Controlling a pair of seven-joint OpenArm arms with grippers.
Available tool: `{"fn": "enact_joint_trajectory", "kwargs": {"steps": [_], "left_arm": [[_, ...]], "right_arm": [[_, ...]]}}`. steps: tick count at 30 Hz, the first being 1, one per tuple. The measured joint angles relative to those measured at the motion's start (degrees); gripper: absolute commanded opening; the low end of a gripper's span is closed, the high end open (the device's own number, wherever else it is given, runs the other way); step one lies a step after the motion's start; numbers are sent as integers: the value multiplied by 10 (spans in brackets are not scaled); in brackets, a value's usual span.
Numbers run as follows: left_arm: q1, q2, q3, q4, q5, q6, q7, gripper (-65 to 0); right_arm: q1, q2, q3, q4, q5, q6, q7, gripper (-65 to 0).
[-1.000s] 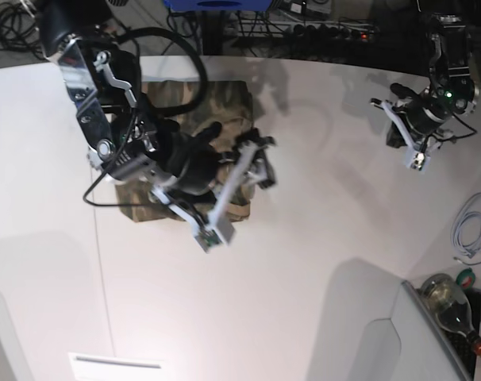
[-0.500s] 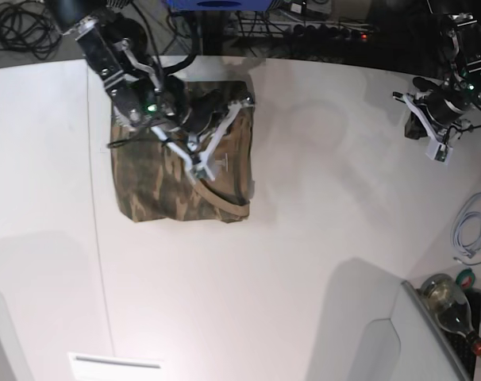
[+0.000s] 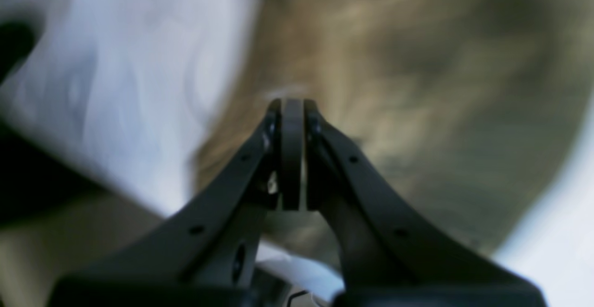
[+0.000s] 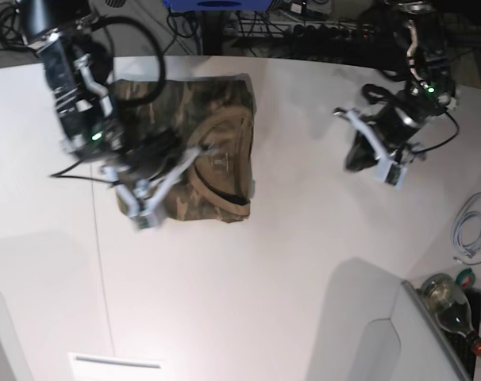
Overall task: Layout the t-shirt on the table in an organized manner, then fold the t-shirt properly
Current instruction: 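Grasp the folded shirt's sides with both grippers and square it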
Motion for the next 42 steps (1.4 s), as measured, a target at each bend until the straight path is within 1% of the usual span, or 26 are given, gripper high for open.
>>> {"fn": "enact_joint_trajectory", "kwargs": {"steps": [2,5,7,9,10,11,12,13,15,17,18,21,24,27,28,35,39,42], "left_arm": [[-3,10,44,28,-28,0,-1,-650],[-20,17,134,22,-48,1,6,-650],[-44,30,179,-14,-56,0,1,-650],[-68,48,206,-60,-54,0,-2,-650],[-78,51,215,-88,-57,0,-6,-650],[-90,51,221,-118,-57,0,-5,-650],[-99,50,225,-144,-50,12,-1,-650],[-108,49,230,-169,-49,32,-1,-650],[-126,46,233,-212,-48,48,-4,-650],[-137,44,237,-244,-50,63,-42,-650],[-140,44,237,-255,-51,67,-53,-650],[-143,44,237,-280,-52,67,-60,-650],[-143,44,237,-293,-50,67,-58,-650],[-146,44,237,-305,-51,67,-60,-650],[-146,44,237,-305,-51,67,-60,-650],[-146,37,237,-307,-52,67,-59,-650],[-146,36,235,-306,-52,67,-59,-650],[-144,36,236,-306,-52,67,-60,-650]], "right_arm": [[-3,5,57,0,0,0,-8,-644],[-1,34,101,-1,-2,0,-7,-644],[3,38,119,-1,-2,0,-6,-644],[7,43,129,-1,-1,0,-6,-644],[9,43,134,-1,0,3,-7,-644],[12,43,136,-1,-1,19,-7,-644],[15,43,136,-1,0,33,-7,-644],[19,41,135,-1,0,40,-7,-644],[26,36,132,-4,5,50,-5,-644],[35,20,131,-23,2,50,-4,-644],[38,16,130,-34,3,51,-2,-644],[45,13,129,-69,3,52,33,-644],[58,12,129,-112,2,56,47,-644],[72,9,129,-165,7,92,66,-644],[75,8,131,-182,7,96,75,-644],[93,10,133,-299,7,97,121,-644],[92,19,133,-296,2,97,126,-644],[70,26,136,-226,-3,94,127,-644]]}}
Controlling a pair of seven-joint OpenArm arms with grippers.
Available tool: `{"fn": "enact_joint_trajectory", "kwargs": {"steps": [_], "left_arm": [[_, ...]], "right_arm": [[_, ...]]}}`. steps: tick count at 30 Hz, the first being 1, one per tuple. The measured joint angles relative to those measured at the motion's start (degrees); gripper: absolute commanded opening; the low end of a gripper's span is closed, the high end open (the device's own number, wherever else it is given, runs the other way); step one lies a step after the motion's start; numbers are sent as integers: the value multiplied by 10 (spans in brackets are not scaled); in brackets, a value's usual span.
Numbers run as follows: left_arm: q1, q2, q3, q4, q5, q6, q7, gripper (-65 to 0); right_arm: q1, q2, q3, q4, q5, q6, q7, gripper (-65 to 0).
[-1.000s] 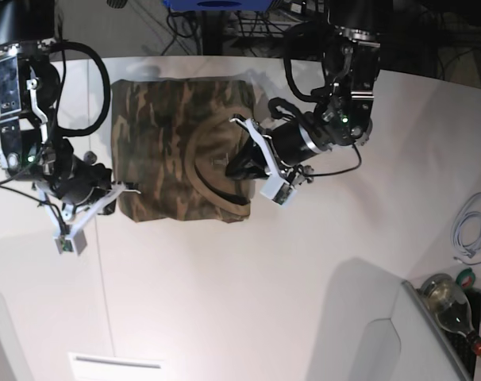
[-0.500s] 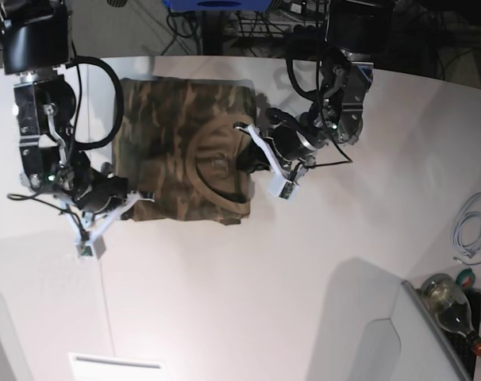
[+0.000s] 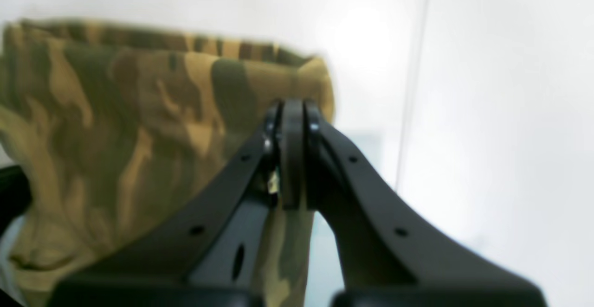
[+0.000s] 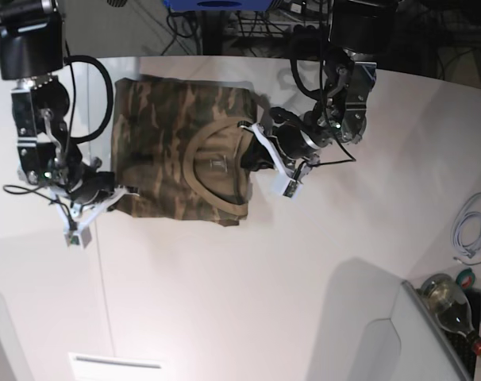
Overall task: Layout the t-shirt on the table in an organized manner, then fold the t-shirt properly
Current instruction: 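Grasp the folded shirt's sides with both grippers and square it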
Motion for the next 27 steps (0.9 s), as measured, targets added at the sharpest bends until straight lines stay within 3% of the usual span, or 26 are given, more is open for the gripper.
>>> {"fn": "enact_joint_trajectory", "kwargs": {"steps": [5,10,13,18,24,27], "left_arm": [[0,0,0,0,0,0,2,-650],[-2,0,-1,0,2,0,4,-650],[-3,0,-1,0,2,0,3,-650],[-2,-8,1,0,2,0,2,-650],[-1,-7,-1,3,1,0,2,-650],[7,-8,-4,46,2,1,11,-650]], "right_arm": [[-20,-23,-5,84,8,-2,-37,-644],[17,-32,-7,-14,3,-8,-34,-644],[47,-27,-7,-96,4,-8,11,-644],[100,-6,-8,-185,6,-5,27,-644],[101,-1,-8,-186,5,-6,66,-644],[81,0,-4,-134,5,-8,68,-644]]}}
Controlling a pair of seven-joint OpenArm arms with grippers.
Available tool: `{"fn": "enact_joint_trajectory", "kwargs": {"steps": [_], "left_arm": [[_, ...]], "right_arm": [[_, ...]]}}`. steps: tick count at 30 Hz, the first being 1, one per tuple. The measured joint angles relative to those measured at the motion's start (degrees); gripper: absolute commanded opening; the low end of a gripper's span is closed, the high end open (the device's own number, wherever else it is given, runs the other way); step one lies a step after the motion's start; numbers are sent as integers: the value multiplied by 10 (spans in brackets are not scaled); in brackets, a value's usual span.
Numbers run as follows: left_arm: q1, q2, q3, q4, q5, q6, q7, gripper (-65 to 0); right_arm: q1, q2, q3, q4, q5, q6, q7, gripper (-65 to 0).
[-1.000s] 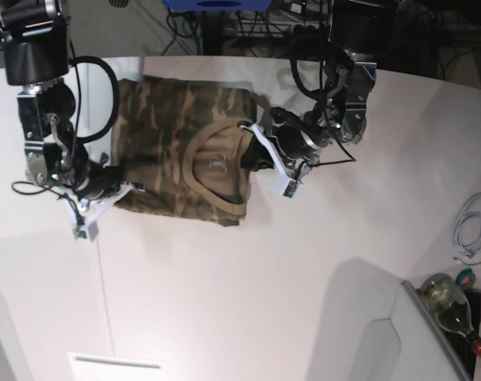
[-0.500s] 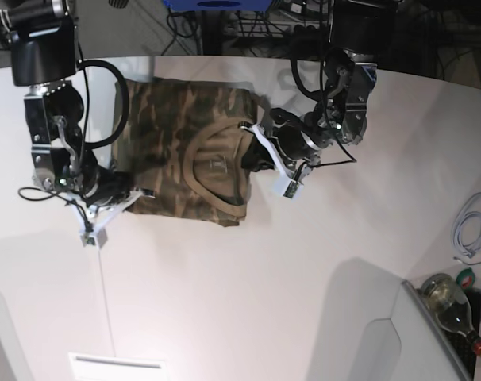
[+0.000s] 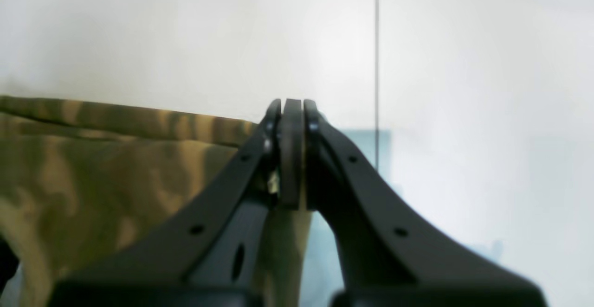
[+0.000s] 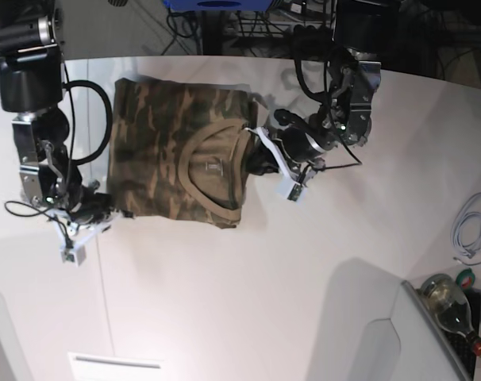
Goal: Layout the t-shirt on the table in an organized manner, then fold the t-shirt properly
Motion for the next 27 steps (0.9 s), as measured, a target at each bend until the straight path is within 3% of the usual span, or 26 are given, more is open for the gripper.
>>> {"fn": "enact_joint_trajectory", "kwargs": {"steps": [4,8,14,15,16,19,21,23,25,27], "left_arm": [[17,-8,0,84,-8,-1,-6,-650],[29,-5,-46,153,-17,-3,96,-650],[3,-11,-74,167,-130,-2,136,-650],[1,-10,-73,162,-135,-3,136,-596],[1,-9,-73,155,-138,-3,136,-481],[5,-11,-73,141,-145,-2,141,-219],[5,-11,-73,129,-156,-3,139,-95],[0,-11,-73,102,-167,-13,137,-56],[-5,-11,-74,64,-168,-54,136,-56],[-8,-10,-73,26,-166,-66,138,-56]], "right_arm": [[-57,2,2,109,0,-1,2,-644],[-115,-2,2,180,2,-1,-2,-644],[-167,-4,-1,230,1,-1,-2,-644],[-172,-4,-2,231,1,-1,-2,-644],[-175,-3,-2,232,1,-1,-2,-644],[-177,-3,-2,232,1,-1,-1,-644],[-181,-2,-2,232,1,-1,-2,-644],[-184,0,-2,232,0,-1,-2,-644],[-184,0,-2,232,0,-1,-2,-644],[-184,-1,-2,232,1,-1,-1,-644]]}}
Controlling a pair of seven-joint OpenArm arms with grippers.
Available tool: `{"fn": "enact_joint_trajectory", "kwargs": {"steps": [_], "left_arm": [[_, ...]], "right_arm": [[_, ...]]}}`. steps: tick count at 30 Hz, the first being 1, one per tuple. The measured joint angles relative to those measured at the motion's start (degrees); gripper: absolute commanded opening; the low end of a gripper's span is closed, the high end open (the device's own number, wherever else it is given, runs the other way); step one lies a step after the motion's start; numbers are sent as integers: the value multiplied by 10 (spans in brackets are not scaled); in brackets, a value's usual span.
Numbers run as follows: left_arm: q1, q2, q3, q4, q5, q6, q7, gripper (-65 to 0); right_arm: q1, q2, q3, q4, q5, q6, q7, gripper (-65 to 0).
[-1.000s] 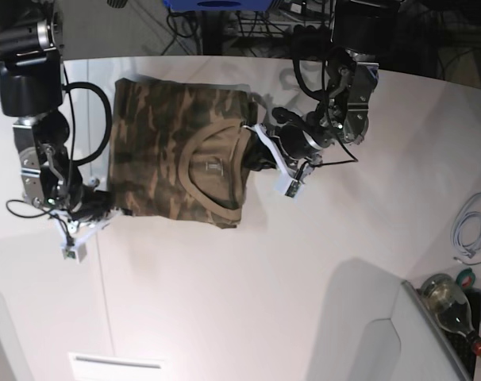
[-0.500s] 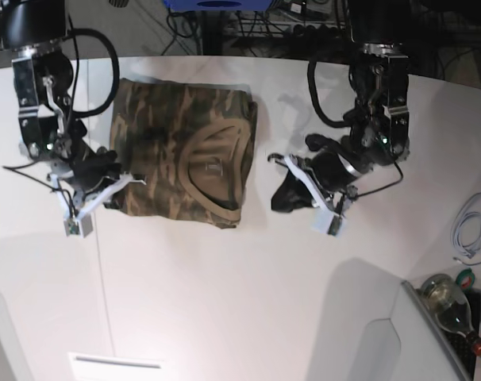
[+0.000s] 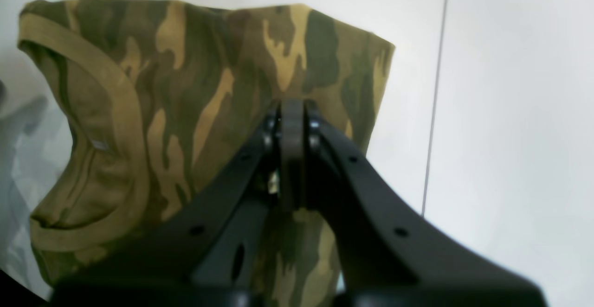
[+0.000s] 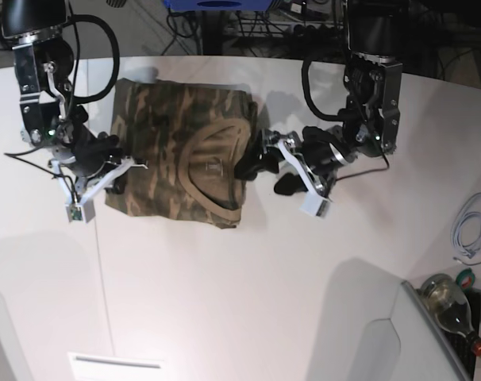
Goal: Layout the t-shirt on the table in an organized manner, then fold the t-shirt properly
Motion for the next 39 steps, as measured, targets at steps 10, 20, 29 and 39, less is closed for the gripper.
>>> {"fn": "enact_joint_trajectory", "kwargs": {"steps": [10,20,29,39], "left_arm": [[-16,-2,27,-98,-14,0,-30,-56],[-21,11,66,-161,-29,-21,-97,-69],[-64,23,73,-237,-10,-10,-121,-650],[-94,-35,142,-241,-18,2,-109,-650]], "right_arm": [[-1,0,0,-1,0,0,0,-644],[-18,-2,1,0,2,0,-3,-644],[-39,0,4,0,2,0,6,-644],[-110,-40,137,134,1,-1,3,-644]]}}
